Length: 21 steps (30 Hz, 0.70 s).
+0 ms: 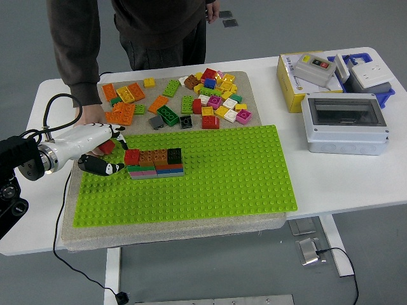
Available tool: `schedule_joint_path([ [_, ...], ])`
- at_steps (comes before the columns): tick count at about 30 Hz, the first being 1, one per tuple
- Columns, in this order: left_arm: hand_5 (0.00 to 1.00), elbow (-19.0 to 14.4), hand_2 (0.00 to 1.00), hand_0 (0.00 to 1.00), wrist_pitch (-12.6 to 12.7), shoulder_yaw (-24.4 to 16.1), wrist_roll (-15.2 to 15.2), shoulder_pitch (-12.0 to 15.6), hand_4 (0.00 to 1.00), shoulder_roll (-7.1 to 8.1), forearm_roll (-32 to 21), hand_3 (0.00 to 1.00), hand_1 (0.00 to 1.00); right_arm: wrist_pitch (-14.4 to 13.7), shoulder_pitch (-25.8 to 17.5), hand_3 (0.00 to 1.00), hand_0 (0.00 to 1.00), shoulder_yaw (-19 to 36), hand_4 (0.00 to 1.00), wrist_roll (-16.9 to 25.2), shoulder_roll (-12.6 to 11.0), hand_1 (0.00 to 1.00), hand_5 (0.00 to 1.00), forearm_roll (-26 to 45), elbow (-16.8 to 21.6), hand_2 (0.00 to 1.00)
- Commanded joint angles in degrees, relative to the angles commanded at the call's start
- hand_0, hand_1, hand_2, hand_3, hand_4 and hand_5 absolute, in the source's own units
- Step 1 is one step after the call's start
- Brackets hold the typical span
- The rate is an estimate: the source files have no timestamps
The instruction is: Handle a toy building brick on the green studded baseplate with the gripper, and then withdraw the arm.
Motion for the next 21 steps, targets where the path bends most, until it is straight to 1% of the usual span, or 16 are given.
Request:
schedule_joint_path([
  [13, 0.332, 0.9, 0.978, 0.991, 0.0, 0.1, 0.0, 0.3, 0.709, -1.11, 0.0, 0.678, 0.988, -0.3, 0.2, 0.796, 0.635, -0.5, 0.67, 0.2, 0.1, 0.564, 0.998, 0.5, 0.0, 0.531],
  [21, 0.334, 1.2, 0.976, 0.991, 0.0, 0.3, 0.1, 0.7, 0.708, -1.46, 0.0, 0.67, 0.986, -0.3, 0.2, 0.794, 0.637, -0.5, 0.67, 0.2, 0.1, 0.565, 0.998, 0.6, 0.0, 0.528],
])
